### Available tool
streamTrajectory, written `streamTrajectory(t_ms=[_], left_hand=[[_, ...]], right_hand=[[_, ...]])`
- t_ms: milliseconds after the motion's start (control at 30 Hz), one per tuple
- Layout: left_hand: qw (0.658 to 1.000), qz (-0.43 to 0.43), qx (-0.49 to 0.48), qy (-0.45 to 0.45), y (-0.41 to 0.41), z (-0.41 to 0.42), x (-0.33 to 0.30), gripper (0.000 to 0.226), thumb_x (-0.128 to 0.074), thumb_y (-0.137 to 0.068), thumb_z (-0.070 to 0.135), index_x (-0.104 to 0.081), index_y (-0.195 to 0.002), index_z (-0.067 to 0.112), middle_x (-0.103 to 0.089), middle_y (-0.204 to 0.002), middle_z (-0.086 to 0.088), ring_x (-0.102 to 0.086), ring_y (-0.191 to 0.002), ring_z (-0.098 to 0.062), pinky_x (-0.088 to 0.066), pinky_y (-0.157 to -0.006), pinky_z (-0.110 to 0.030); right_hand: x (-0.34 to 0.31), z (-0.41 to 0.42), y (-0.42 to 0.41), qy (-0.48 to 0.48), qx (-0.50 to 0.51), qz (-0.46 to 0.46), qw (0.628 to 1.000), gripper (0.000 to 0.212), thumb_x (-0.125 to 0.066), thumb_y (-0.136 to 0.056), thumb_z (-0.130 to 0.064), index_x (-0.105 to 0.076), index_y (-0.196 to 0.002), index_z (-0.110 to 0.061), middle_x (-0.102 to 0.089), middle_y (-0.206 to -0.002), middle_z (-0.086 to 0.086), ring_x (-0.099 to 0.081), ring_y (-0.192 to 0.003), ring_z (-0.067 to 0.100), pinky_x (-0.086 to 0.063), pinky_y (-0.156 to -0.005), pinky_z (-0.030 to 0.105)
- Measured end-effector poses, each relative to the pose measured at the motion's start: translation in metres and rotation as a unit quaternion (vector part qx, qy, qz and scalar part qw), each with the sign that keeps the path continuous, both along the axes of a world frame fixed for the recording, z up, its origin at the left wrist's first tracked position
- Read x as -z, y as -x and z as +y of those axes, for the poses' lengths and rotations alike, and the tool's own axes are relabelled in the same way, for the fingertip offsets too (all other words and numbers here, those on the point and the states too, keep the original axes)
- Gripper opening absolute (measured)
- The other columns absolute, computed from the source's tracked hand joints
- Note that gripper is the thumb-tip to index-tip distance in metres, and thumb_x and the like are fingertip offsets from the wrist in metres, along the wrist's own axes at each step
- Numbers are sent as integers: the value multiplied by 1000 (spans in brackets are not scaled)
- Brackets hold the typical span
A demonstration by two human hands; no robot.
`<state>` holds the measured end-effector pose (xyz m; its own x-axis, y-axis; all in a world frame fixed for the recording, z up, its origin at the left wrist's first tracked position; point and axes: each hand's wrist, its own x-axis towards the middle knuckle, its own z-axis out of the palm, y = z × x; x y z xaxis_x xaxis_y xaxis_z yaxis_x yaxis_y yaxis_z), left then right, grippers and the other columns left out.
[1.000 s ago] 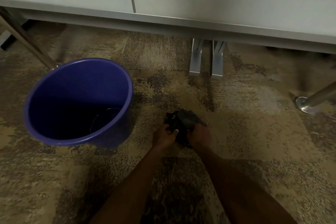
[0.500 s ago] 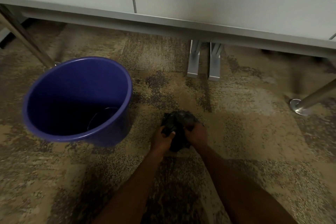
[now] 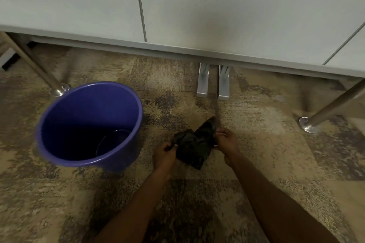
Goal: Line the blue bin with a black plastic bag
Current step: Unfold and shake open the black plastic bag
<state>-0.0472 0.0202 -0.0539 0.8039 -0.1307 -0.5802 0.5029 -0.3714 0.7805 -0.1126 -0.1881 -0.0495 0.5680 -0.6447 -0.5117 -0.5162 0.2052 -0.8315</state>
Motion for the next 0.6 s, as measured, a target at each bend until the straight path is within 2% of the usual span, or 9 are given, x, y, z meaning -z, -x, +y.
streamTrajectory(t_ms=[33, 100, 133, 200, 233, 333, 400, 500, 600], left_hand=[[1000, -4, -3, 8, -1, 2, -12, 17, -64, -103, 24, -69, -89, 15, -70, -102, -10, -64, -89, -23, -48, -77, -31], [1000, -11, -13, 24, -5, 4, -25, 22, -63, -104, 27, -72, -99, 8, -72, -105, -10, -66, -96, -23, -54, -82, -33], [999, -12, -22, 35, -6, 6, -32, 25, -61, -104, 28, -72, -103, 6, -72, -106, -10, -67, -96, -24, -56, -80, -35], [995, 1, -63, 74, -7, 6, -48, 25, -60, -105, 31, -70, -98, 10, -71, -100, -7, -68, -90, -20, -54, -67, -30], [992, 14, -86, 89, -6, 5, -56, 23, -59, -105, 32, -68, -94, 13, -70, -98, -5, -68, -88, -20, -55, -67, -30], [979, 29, -148, 134, -2, 1, -75, 23, -55, -107, 31, -67, -98, 15, -72, -108, -9, -70, -100, -27, -60, -94, -46], [969, 35, -177, 168, -1, -4, -89, 21, -53, -108, 30, -66, -101, 16, -72, -113, -10, -70, -107, -30, -57, -102, -51], [970, -1, -169, 175, -7, -10, -109, 15, -56, -107, 29, -64, -99, 19, -72, -113, -10, -69, -110, -29, -57, -100, -48], [979, -92, -110, 147, -23, -8, -127, 11, -61, -104, 26, -64, -96, 20, -71, -102, -6, -68, -102, -25, -57, -86, -35]], right_hand=[[-14, 0, 3, 1, 8, -20, 1000, 20, -61, -97, -4, -65, -111, -18, -68, -120, 18, -69, -107, 37, -63, -86, 48], [-34, 3, 7, 21, 5, -54, 998, 39, -59, -94, 2, -55, -120, -26, -66, -121, 14, -70, -103, 33, -65, -74, 44], [-43, 5, 9, 36, 1, -68, 997, 46, -57, -93, 6, -53, -121, -30, -66, -120, 14, -70, -101, 33, -66, -72, 45], [-61, 8, 13, 64, 6, -93, 994, 51, -54, -93, 9, -55, -112, -39, -67, -116, 17, -70, -100, 39, -65, -77, 59], [-70, 10, 15, 84, 12, -99, 991, 51, -53, -94, 8, -57, -106, -41, -67, -113, 18, -69, -100, 43, -62, -80, 64], [-87, 17, 23, 137, 63, -111, 982, 45, -49, -95, 9, -66, -98, -33, -69, -106, 7, -69, -100, 38, -61, -85, 64], [-91, 24, 28, 140, 117, -113, 977, 42, -49, -95, 10, -69, -102, -26, -69, -104, 1, -70, -99, 32, -62, -85, 61], [-89, 31, 39, 111, 191, -109, 969, 36, -52, -99, 6, -66, -119, -21, -68, -116, 10, -71, -97, 30, -63, -86, 59], [-84, 34, 51, 91, 238, -100, 962, 36, -54, -101, 2, -62, -129, -17, -66, -122, 13, -70, -97, 29, -63, -86, 57]])
